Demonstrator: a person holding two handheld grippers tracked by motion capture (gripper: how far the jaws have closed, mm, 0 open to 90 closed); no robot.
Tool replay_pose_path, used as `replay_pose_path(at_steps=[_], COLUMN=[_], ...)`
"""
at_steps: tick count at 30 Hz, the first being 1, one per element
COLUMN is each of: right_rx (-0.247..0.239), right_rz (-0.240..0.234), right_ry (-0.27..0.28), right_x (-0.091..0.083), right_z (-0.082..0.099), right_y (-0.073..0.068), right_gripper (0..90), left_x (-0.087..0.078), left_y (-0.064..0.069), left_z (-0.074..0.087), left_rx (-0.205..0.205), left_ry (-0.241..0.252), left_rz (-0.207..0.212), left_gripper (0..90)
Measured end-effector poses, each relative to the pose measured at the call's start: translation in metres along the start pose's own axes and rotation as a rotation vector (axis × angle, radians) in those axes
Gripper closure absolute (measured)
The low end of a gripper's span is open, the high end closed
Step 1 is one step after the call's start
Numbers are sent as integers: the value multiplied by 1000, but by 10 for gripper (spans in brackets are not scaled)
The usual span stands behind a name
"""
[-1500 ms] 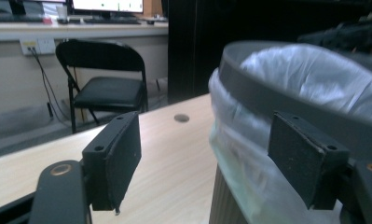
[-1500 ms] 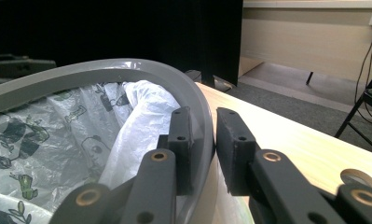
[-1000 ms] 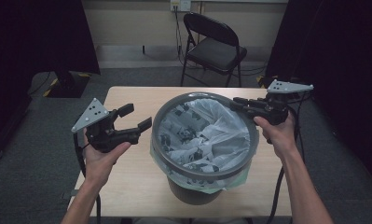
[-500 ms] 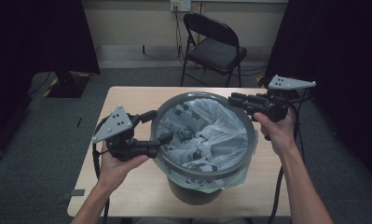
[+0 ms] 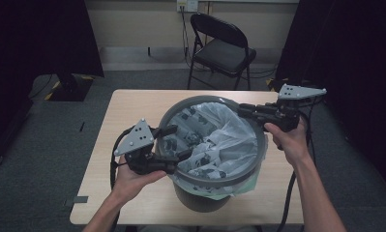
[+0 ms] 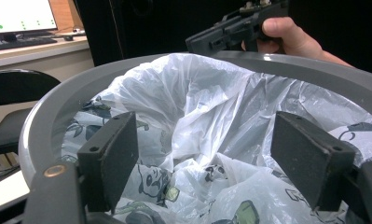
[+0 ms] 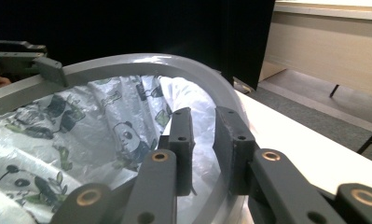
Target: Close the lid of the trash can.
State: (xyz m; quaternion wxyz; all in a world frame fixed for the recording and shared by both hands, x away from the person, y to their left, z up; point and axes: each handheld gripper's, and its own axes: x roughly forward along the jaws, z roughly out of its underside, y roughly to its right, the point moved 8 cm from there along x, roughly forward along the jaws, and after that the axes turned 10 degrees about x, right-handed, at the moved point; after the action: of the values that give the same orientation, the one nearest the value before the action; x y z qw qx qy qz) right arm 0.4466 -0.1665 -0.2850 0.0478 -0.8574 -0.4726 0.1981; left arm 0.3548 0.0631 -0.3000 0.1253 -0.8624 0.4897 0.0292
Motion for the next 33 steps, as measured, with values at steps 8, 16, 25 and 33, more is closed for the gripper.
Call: replay_pose_path(at_steps=[8,16,25,33], right_rx=[4,-1,14,50], right_rz=[-4,-25,3,80], right_ry=[-2,15,62,108], right_x=[2,2,-4,-1], right_z=[6,10,-4,-13], right_y=[2,1,2,18], right_gripper=[820,839,595,537], left_x=[0,1,1,-15], left_y=[0,-1,-7,-28], left_z=[2,4,-1,-4], left_rx=[1,1,-3,-44], left_ry=[-15,-24,-14,10], left_rz=[-3,-13,-10,-70], left_gripper=[241,248,224,220])
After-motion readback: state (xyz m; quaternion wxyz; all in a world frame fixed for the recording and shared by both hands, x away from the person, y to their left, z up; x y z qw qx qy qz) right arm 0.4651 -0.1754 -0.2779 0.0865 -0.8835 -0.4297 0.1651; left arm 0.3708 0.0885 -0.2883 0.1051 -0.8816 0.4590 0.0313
